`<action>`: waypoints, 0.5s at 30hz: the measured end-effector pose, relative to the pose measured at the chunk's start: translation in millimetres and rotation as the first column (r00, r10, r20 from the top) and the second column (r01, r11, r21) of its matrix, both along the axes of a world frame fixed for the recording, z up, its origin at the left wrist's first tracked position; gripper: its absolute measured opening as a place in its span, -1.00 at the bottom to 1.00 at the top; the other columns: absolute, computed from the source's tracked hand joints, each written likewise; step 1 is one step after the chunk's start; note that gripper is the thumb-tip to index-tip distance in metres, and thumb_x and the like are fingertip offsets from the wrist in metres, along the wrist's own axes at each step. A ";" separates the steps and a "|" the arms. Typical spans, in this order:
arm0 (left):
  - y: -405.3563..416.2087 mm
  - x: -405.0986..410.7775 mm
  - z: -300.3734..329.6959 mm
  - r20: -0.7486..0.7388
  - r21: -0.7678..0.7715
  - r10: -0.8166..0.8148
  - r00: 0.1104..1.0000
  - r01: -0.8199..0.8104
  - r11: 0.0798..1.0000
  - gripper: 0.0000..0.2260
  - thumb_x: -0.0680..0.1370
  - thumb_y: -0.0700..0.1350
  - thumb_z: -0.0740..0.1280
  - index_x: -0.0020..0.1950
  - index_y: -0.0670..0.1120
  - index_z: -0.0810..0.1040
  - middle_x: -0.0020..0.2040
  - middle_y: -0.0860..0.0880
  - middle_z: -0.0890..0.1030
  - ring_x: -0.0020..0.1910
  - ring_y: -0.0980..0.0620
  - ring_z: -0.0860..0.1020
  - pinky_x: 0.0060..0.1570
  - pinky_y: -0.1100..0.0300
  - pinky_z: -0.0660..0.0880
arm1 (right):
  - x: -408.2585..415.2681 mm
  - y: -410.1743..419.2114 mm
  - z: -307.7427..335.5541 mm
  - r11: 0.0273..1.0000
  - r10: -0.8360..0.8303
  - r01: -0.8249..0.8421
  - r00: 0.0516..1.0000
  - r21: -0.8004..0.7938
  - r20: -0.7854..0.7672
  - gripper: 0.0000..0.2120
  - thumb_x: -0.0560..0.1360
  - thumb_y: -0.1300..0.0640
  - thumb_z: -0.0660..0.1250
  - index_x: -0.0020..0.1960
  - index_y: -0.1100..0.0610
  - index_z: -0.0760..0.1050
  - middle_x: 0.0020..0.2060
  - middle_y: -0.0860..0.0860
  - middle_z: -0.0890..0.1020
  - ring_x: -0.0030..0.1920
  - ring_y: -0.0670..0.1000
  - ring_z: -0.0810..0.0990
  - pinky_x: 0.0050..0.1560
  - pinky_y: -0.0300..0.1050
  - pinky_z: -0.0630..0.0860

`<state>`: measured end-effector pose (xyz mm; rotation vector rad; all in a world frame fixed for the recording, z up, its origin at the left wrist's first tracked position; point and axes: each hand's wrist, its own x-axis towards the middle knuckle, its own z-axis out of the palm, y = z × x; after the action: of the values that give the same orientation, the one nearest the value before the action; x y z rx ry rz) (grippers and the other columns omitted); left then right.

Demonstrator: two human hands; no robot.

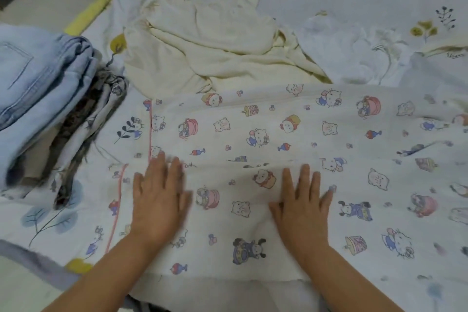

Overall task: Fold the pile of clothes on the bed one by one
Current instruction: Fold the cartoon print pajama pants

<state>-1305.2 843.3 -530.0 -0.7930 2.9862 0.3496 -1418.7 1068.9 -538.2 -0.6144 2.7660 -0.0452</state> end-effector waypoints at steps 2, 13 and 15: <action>26.9 -3.1 -14.7 0.057 0.068 -0.176 0.983 0.172 0.983 -0.47 0.58 0.11 -0.04 0.51 -0.07 0.01 0.52 -0.16 -0.01 0.49 -0.20 -0.08 0.41 -0.16 -0.08 | 4.2 12.4 -16.1 0.997 0.003 -0.014 0.989 0.077 0.148 -0.33 0.58 -0.22 -0.05 0.45 -0.01 -0.40 0.49 0.14 -0.30 0.49 0.21 -0.28 0.44 0.25 -0.21; 54.1 -47.9 3.7 0.125 0.188 -0.307 0.943 0.282 0.941 -0.64 0.56 -0.07 0.18 0.34 -0.11 0.34 0.39 -0.15 0.31 0.31 -0.10 0.33 0.27 0.05 0.24 | -8.5 38.6 22.5 0.977 -0.036 0.042 0.999 -0.211 0.035 -0.60 0.56 0.15 0.22 0.36 0.25 0.37 0.42 0.28 0.26 0.44 0.25 0.21 0.40 0.07 0.19; 65.3 -58.3 13.6 0.066 0.245 -0.358 0.931 0.332 0.911 -0.66 0.56 -0.09 0.19 0.33 -0.12 0.37 0.37 -0.12 0.34 0.26 -0.08 0.38 0.21 0.12 0.28 | -8.5 54.2 28.1 0.975 -0.081 0.088 0.996 -0.206 0.042 -0.68 0.54 0.16 0.24 0.26 0.25 0.45 0.32 0.25 0.39 0.36 0.23 0.33 0.33 0.02 0.30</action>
<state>-1363.5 908.6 -516.4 -0.2440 2.8336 0.5964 -1427.2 1123.1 -510.0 -0.5403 2.7748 -0.3642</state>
